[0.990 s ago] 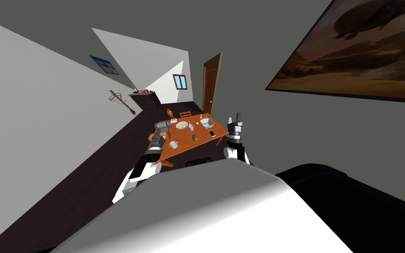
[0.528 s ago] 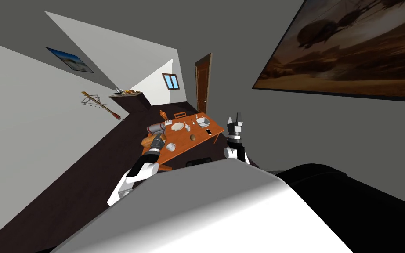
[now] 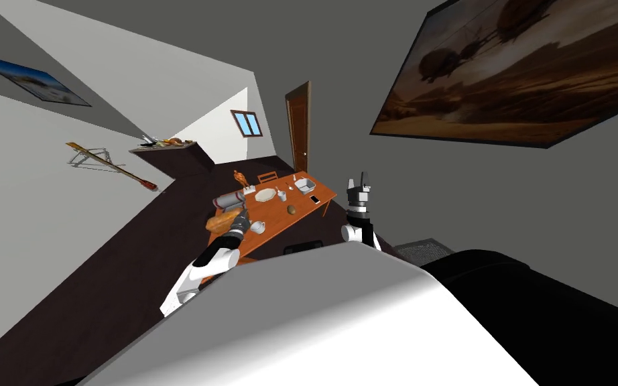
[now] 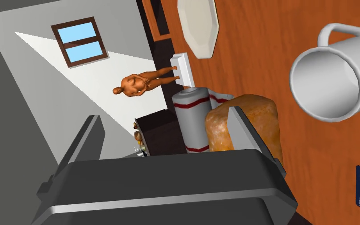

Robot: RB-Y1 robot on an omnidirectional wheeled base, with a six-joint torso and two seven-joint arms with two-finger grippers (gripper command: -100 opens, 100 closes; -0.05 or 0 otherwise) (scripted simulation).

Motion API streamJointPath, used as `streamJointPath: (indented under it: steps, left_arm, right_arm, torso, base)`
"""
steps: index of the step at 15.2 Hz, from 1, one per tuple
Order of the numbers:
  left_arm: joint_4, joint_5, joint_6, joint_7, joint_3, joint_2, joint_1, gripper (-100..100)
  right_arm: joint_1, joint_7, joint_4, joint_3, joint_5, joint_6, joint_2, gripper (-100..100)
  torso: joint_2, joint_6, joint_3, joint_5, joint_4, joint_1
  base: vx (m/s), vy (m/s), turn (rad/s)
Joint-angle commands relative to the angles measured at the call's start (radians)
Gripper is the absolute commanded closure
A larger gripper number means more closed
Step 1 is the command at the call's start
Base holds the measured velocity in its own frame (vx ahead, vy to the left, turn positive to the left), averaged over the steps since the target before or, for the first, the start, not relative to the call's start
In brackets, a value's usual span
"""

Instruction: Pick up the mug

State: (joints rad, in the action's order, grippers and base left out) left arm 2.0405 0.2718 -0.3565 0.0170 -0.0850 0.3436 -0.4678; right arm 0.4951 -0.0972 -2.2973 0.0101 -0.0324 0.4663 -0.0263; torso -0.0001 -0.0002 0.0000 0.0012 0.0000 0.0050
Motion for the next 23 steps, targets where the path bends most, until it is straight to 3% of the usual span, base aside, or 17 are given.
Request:
streamJointPath:
  steps: [1,3,4,6,7,9,10,12,16,18,21,23]
  left_arm:
    - [-0.020,0.025,-0.050,0.005,-0.010,0.017,0.000,-100]
    - [-0.020,0.025,-0.078,0.005,-0.010,0.017,0.000,-100]
    - [-0.040,0.046,-0.101,0.010,-0.018,0.032,0.001,-100]
    - [-0.040,0.046,-0.136,0.010,-0.018,0.032,0.001,-100]
    - [-0.060,0.067,-0.161,0.014,-0.026,0.047,0.003,-100]
    - [-0.060,0.067,-0.194,0.014,-0.026,0.047,0.003,-100]
    - [-0.079,0.089,-0.220,0.019,-0.035,0.061,0.004,-100]
    - [-0.079,0.089,-0.251,0.019,-0.035,0.061,0.004,-100]
    - [-0.117,0.131,-0.342,0.028,-0.051,0.088,0.007,-100]
    - [-0.117,0.131,-0.365,0.028,-0.051,0.088,0.007,-100]
    - [-0.154,0.171,-0.444,0.036,-0.067,0.114,0.011,-100]
    - [-0.154,0.171,-0.475,0.036,-0.067,0.114,0.011,-100]
  right_arm:
    - [0.000,0.000,0.000,0.000,0.000,0.000,0.000,0]
    - [0.000,0.000,0.000,0.000,0.000,0.000,0.000,0]
    - [0.000,0.000,0.000,0.000,0.000,0.000,0.000,0]
    - [0.000,0.000,0.000,0.000,0.000,0.000,0.000,0]
    - [0.000,0.000,0.000,0.000,0.000,0.000,0.000,0]
    - [0.000,0.000,0.000,0.000,0.000,0.000,0.000,0]
    - [0.000,0.000,0.000,0.000,0.000,0.000,0.000,0]
    - [0.000,0.000,0.000,0.000,0.000,0.000,0.000,0]
    - [0.000,0.000,0.000,0.000,0.000,0.000,0.000,0]
    - [0.000,0.000,0.000,0.000,0.000,0.000,0.000,0]
    - [0.000,0.000,0.000,0.000,0.000,0.000,0.000,0]
    - [0.000,0.000,0.000,0.000,0.000,0.000,0.000,0]
  torso:
    - [0.000,0.000,0.000,0.000,0.000,0.000]
    - [0.000,0.001,0.000,0.000,0.000,0.000]
    - [0.000,0.000,0.000,0.000,0.000,0.000]
    - [0.000,0.001,0.000,0.000,0.000,0.001]
    - [0.000,0.000,0.000,0.000,0.000,0.000]
    - [-0.001,0.001,0.000,0.000,0.000,0.001]
    - [-0.001,0.000,0.000,0.000,0.000,0.000]
    - [0.000,0.001,0.000,0.000,0.000,0.000]
    - [-0.001,0.000,0.000,0.000,0.000,0.000]
    - [0.000,0.000,0.000,0.000,0.000,0.001]
    - [0.000,0.001,0.000,0.000,0.000,0.000]
    - [0.000,0.000,0.000,0.000,0.000,0.002]
  base:
    - [-0.027,0.049,-0.350]
    - [-0.034,0.053,-0.187]
    - [-0.031,0.050,-0.198]
    - [-0.033,0.054,-0.210]
    - [-0.030,0.051,-0.277]
    - [-0.031,0.051,-0.189]
    - [-0.042,0.042,-0.257]
    - [-0.038,0.042,-0.200]
    - [-0.037,0.046,-0.223]
    - [-0.044,0.050,-0.189]
    - [-0.044,0.052,-0.293]
    - [-0.044,0.058,-0.202]
